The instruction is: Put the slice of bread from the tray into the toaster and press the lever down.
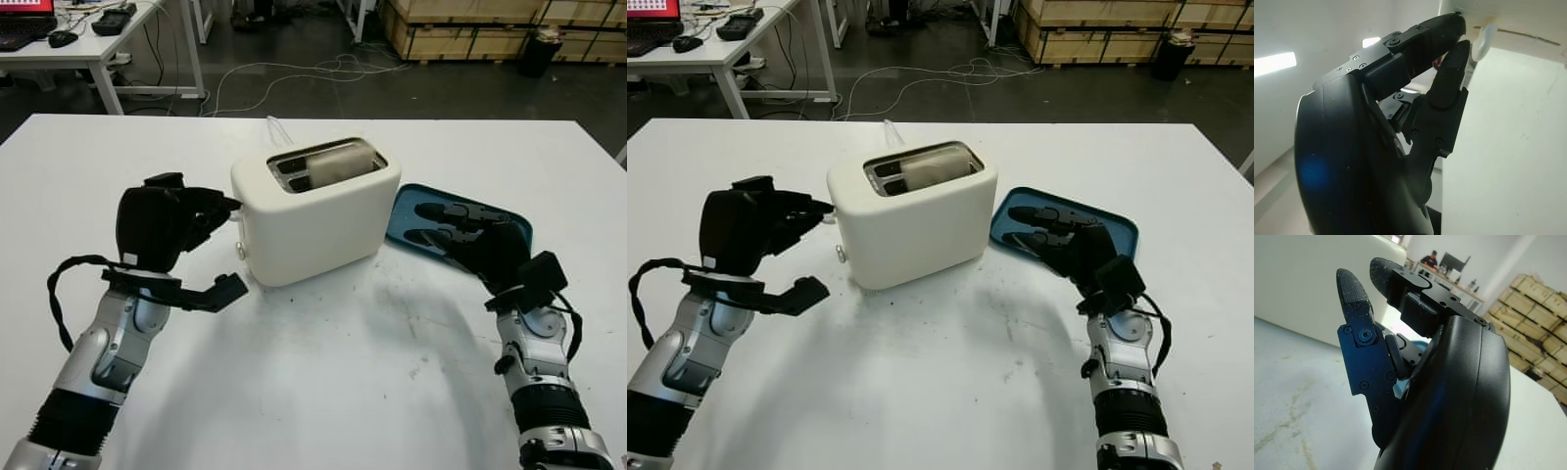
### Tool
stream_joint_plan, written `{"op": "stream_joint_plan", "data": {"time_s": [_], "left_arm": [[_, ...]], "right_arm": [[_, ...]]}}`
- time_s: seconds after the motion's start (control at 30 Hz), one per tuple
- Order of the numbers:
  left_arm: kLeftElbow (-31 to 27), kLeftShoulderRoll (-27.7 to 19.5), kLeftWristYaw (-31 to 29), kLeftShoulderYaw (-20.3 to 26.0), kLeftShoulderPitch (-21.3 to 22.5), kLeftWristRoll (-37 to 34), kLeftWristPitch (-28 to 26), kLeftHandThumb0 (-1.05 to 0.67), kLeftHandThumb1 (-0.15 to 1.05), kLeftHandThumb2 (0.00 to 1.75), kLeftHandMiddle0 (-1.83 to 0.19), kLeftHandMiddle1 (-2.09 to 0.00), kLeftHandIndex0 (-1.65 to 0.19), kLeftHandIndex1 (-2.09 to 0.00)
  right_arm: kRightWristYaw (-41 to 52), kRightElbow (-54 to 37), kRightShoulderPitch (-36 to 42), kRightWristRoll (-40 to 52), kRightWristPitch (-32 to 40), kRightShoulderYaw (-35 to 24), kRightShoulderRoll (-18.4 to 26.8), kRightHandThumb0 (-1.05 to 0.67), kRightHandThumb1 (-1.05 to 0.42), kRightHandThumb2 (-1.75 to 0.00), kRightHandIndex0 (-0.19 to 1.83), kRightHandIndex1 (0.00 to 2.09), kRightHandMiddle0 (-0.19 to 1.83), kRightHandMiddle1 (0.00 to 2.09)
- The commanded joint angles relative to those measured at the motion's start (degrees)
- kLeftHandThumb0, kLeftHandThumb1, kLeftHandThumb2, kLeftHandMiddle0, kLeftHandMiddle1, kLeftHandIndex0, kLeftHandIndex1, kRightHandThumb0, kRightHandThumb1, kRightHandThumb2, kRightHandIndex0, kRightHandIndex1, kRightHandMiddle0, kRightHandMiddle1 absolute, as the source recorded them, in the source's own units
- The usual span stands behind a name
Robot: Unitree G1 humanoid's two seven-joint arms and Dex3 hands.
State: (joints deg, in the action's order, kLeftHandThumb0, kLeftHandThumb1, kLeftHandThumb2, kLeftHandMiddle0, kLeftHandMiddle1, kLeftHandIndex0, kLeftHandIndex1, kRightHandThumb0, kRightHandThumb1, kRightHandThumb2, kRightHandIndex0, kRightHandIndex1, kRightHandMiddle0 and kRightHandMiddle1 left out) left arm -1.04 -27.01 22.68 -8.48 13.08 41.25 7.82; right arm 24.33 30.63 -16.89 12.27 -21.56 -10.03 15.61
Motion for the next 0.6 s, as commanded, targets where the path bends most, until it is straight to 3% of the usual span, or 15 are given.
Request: {"op": "stream_joint_plan", "data": {"time_s": [0.0, 0.33, 0.57], "left_arm": [[-0.98, -0.16, -0.66, 0.66, -0.62, 1.48, -0.65, -0.40, 0.85, 0.00, -0.86, -1.57, -1.17, -0.01], [-1.74, -2.31, -4.17, 2.42, -0.67, 2.31, -0.59, -0.36, 0.84, 0.01, -0.89, -1.53, -1.19, -0.01], [-2.33, -10.10, -13.88, 3.93, 2.08, 1.61, 1.84, -0.29, 0.85, 0.01, -0.98, -1.36, -1.18, -0.01]], "right_arm": [[0.03, 0.65, -1.31, -0.13, -0.62, -0.46, 0.58, -0.52, -0.82, 0.00, 1.14, 0.00, 1.06, 0.00], [-0.06, 0.39, -1.22, -0.52, -0.12, -0.19, 0.64, -0.50, -0.82, 0.00, 1.16, 0.01, 1.07, 0.00], [-0.29, 0.07, -0.88, -1.02, -0.28, -0.16, 0.76, -0.50, -0.82, 0.00, 1.15, 0.01, 1.07, 0.00]]}}
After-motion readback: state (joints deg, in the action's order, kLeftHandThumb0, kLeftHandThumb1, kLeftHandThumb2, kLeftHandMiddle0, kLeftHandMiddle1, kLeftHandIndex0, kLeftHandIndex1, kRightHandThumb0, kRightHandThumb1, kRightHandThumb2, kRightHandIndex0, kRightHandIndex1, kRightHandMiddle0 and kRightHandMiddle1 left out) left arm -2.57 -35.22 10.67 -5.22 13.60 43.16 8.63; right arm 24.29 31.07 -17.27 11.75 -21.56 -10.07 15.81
